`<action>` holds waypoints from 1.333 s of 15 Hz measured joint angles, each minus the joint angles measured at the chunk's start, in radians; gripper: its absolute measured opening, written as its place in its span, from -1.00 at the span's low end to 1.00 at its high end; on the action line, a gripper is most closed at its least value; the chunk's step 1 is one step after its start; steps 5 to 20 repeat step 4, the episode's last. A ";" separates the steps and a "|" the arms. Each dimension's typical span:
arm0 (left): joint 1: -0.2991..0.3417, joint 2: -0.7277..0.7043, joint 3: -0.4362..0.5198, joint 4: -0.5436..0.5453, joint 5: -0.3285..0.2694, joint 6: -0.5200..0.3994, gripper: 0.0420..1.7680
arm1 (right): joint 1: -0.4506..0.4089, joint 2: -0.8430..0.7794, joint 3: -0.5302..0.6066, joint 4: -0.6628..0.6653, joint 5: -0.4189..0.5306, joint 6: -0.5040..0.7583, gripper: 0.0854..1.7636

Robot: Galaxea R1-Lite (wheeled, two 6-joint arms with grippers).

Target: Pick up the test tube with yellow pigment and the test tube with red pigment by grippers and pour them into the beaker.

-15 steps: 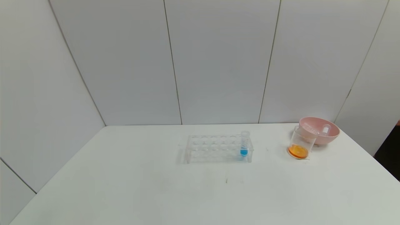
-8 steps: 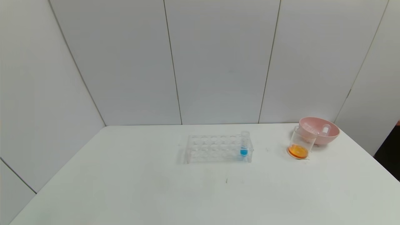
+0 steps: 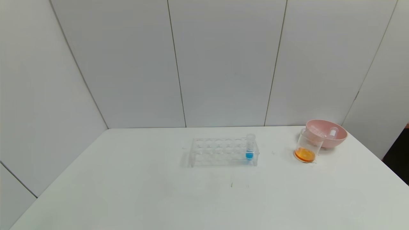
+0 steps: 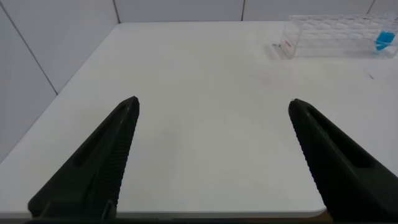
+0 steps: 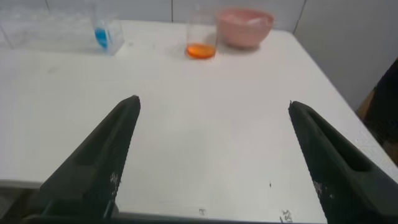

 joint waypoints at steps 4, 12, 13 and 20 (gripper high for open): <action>0.000 0.000 0.000 0.000 0.000 0.000 0.94 | 0.002 0.000 0.007 0.020 -0.004 -0.006 0.93; 0.000 0.000 0.000 0.000 0.000 0.000 0.94 | 0.002 0.000 0.007 0.020 -0.004 -0.006 0.93; 0.000 0.000 0.000 0.000 0.000 0.000 0.94 | 0.002 0.000 0.007 0.020 -0.004 -0.006 0.93; 0.000 0.000 0.000 0.000 0.000 0.000 0.94 | 0.002 0.000 0.007 0.020 -0.004 -0.006 0.93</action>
